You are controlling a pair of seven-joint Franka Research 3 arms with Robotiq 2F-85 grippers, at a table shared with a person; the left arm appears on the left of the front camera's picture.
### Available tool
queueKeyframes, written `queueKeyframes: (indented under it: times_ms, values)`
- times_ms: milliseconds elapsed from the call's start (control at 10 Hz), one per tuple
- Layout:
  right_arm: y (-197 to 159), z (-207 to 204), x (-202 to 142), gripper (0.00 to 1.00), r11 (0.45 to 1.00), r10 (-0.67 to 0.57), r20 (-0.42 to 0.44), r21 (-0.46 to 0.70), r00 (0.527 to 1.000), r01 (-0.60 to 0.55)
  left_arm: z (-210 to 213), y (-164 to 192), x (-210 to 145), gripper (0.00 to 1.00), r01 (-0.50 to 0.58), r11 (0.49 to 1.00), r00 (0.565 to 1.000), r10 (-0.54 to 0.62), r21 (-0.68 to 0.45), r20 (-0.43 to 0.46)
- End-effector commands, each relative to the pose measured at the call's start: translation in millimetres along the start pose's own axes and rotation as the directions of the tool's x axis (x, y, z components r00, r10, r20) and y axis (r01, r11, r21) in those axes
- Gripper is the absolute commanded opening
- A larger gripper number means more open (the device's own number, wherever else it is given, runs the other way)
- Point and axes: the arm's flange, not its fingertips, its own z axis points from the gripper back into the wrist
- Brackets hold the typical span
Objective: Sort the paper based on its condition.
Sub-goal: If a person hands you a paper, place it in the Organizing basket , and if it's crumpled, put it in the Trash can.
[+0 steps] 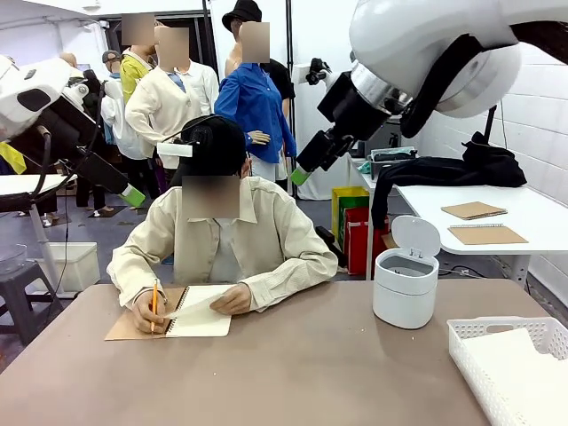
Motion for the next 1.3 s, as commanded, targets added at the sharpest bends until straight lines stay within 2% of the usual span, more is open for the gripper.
queueKeyframes:
  times_ms: [0,200,400,700,800,1200]
  values:
    - [0.7,-4.2,-23.4,1.00,1.000,-0.023,0.095,0.003,0.995,0.023,0.0,0.8,-0.6,1.00,-0.005,1.000,1.000,0.005,-0.007,0.003]
    - [2.0,-4.5,-27.8,1.00,1.000,0.009,0.108,-0.007,0.994,-0.008,0.0,0.8,-0.6,1.00,-0.005,1.000,1.000,0.005,-0.007,0.003]
    - [7.6,-4.8,-29.7,1.00,0.998,0.056,0.063,-0.024,0.996,-0.055,0.0,0.8,-0.6,1.00,-0.005,1.000,1.000,0.005,-0.007,0.003]
    - [4.4,-6.4,-31.1,1.00,0.999,0.021,0.029,-0.032,0.999,-0.020,0.0,0.8,-0.6,1.00,-0.005,1.000,1.000,0.005,-0.007,0.003]
    - [7.8,-4.3,-21.9,1.00,0.999,0.031,0.055,-0.020,0.998,-0.030,0.0,0.8,-0.6,1.00,-0.005,1.000,1.000,0.005,-0.007,0.003]
    - [7.8,-4.3,-21.9,1.00,0.999,0.031,0.055,-0.020,0.998,-0.030,0.0,0.8,-0.6,1.00,-0.005,1.000,1.000,0.005,-0.007,0.003]
